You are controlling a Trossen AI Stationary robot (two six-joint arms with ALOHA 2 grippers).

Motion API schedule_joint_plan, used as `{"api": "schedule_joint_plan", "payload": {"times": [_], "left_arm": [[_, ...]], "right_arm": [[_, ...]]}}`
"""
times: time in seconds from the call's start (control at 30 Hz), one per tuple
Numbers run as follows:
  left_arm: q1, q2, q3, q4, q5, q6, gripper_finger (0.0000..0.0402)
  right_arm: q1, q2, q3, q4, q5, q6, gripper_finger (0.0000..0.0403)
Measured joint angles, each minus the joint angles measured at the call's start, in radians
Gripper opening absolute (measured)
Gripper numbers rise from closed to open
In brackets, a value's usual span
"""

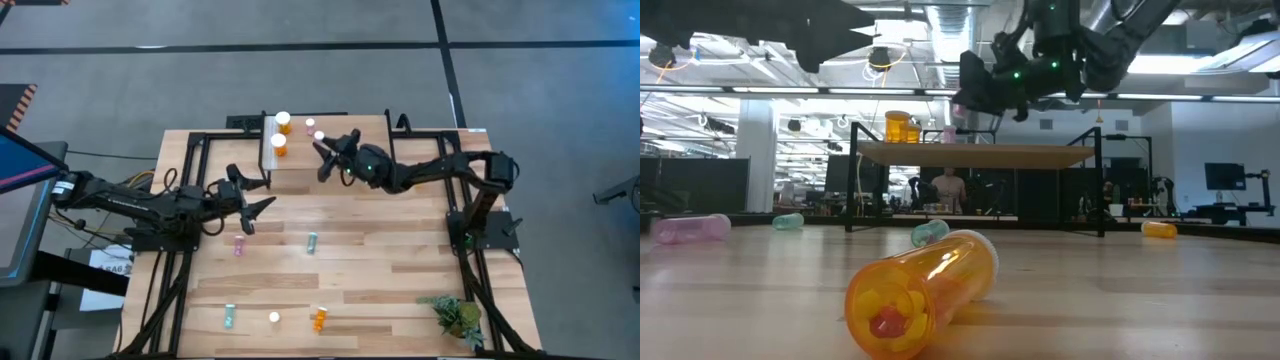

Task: Pick and place medicine bottles onto shelf by color
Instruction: Put the bottom small pink pill bottle aligned with the other small pink bottle on the shelf

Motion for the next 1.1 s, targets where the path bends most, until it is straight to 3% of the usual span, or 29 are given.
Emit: {"api": "schedule_joint_plan", "payload": {"times": [0.37,0.67,0.77,1.1], "left_arm": [[0.000,0.001,0.000,0.000,-0.008,0.001,0.0220],[0.000,0.001,0.000,-0.007,-0.008,-0.008,0.0220],[0.000,0.001,0.000,-0.007,-0.007,-0.008,0.0220],[-0.001,0.001,0.000,-0.006,-0.007,-0.010,0.0220]], "right_arm": [[0.021,0.005,0.226,-0.337,0.001,-0.032,0.0119],[-0.004,0.052,0.210,-0.329,0.044,0.070,0.0119],[-0.008,0.096,0.201,-0.190,0.048,0.079,0.0119],[-0.017,0.204,0.196,-0.155,0.054,0.081,0.0119]]}}
